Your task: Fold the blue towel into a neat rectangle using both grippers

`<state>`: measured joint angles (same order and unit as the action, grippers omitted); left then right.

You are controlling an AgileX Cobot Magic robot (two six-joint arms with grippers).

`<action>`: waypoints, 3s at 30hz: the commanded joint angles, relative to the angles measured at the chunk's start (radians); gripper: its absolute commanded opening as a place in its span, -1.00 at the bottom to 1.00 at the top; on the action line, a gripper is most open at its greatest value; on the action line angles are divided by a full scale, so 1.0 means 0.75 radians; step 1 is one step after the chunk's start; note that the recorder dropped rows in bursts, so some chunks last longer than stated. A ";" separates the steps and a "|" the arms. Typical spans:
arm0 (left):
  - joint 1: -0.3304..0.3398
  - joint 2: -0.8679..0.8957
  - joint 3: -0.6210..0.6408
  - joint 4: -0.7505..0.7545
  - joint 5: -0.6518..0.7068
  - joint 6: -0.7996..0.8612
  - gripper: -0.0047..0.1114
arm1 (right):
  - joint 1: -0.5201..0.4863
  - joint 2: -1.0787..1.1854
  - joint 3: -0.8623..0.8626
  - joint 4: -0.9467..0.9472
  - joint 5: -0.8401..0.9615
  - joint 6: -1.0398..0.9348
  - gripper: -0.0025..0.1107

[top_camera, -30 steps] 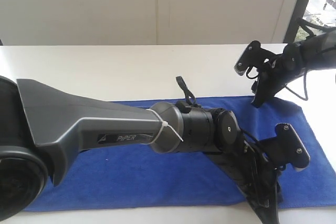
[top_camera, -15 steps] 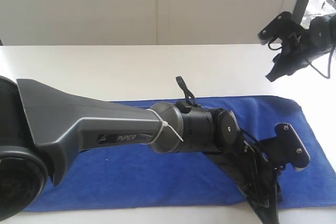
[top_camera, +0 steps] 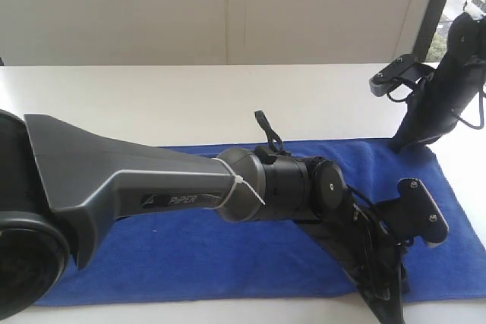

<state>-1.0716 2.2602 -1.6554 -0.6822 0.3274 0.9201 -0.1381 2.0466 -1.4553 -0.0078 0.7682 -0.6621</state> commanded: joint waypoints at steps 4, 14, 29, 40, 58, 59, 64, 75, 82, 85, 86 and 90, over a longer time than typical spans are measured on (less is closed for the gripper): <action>-0.012 0.044 0.021 0.013 0.081 -0.002 -0.92 | -0.005 0.100 -0.015 -0.069 -0.149 0.061 -0.96; -0.012 0.044 0.021 0.013 0.081 -0.002 -0.92 | -0.005 0.170 -0.012 -0.567 -0.417 0.525 -0.96; -0.012 -0.130 -0.020 0.013 0.024 -0.002 -0.92 | -0.002 -0.099 -0.012 -0.662 -0.216 0.854 -0.96; 0.155 -0.414 -0.039 0.323 0.434 -0.231 -0.92 | -0.002 -0.476 0.148 -0.240 -0.050 0.691 -0.96; 0.773 -0.637 0.871 1.091 0.570 -0.848 -0.92 | -0.002 -0.596 0.704 0.033 0.029 0.515 -0.96; 0.779 -0.644 0.902 1.091 0.543 -0.848 -0.92 | -0.002 -0.596 0.704 0.039 0.021 0.515 -0.96; 0.820 -0.656 0.991 1.117 0.508 -0.850 -0.92 | -0.002 -0.596 0.704 0.049 0.009 0.515 -0.96; 0.843 -0.656 1.013 1.145 0.542 -0.879 -0.92 | -0.002 -0.596 0.704 0.049 -0.012 0.515 -0.96; 0.841 -0.734 1.004 1.145 0.548 -0.879 -0.92 | -0.002 -0.596 0.704 0.049 -0.015 0.515 -0.96; 0.841 -0.848 0.971 1.142 0.497 -0.879 -0.92 | -0.002 -0.596 0.704 0.049 -0.015 0.515 -0.96; 0.841 -0.893 0.962 1.142 0.462 -0.879 -0.92 | -0.002 -0.596 0.704 0.052 -0.014 0.515 -0.96; 0.870 -0.993 0.951 1.245 0.169 -0.954 -0.92 | -0.002 -0.596 0.704 0.061 -0.018 0.515 -0.96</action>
<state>-0.4410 1.5543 -0.9383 0.2002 0.5813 0.2583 -0.1381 1.6096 -0.9329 0.0249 0.7641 -0.2711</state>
